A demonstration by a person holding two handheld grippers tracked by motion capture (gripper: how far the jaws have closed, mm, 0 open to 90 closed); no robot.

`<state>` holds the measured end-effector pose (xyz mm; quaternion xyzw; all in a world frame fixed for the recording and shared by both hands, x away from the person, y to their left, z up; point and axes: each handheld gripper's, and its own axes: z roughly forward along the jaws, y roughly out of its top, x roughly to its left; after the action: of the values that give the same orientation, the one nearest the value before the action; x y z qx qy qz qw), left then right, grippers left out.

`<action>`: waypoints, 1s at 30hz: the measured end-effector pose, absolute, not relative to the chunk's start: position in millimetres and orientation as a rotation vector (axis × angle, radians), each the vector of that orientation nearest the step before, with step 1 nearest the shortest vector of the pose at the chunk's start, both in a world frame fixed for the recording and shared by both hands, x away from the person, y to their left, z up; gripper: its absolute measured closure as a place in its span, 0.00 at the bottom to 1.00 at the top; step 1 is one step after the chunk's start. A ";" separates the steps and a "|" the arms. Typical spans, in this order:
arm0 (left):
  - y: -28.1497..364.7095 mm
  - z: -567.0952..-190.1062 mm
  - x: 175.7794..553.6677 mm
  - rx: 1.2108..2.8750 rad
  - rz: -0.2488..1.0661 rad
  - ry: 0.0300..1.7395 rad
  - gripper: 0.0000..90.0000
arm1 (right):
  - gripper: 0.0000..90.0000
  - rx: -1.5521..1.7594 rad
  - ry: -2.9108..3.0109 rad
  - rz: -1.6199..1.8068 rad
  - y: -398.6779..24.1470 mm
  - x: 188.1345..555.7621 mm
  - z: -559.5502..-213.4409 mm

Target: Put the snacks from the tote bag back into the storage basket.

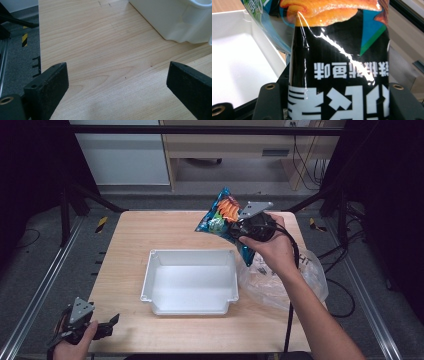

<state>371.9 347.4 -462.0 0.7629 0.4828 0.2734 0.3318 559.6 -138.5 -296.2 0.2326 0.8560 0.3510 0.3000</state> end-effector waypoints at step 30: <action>350.8 -462.4 370.8 1.993 0.722 1.269 0.04 | 0.47 0.379 2.299 1.028 -89.3 519.3 -281.2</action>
<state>370.8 350.8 -462.4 0.7618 0.4849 0.2761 0.3291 519.3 -89.3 -281.2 0.1422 0.8631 0.3860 0.2930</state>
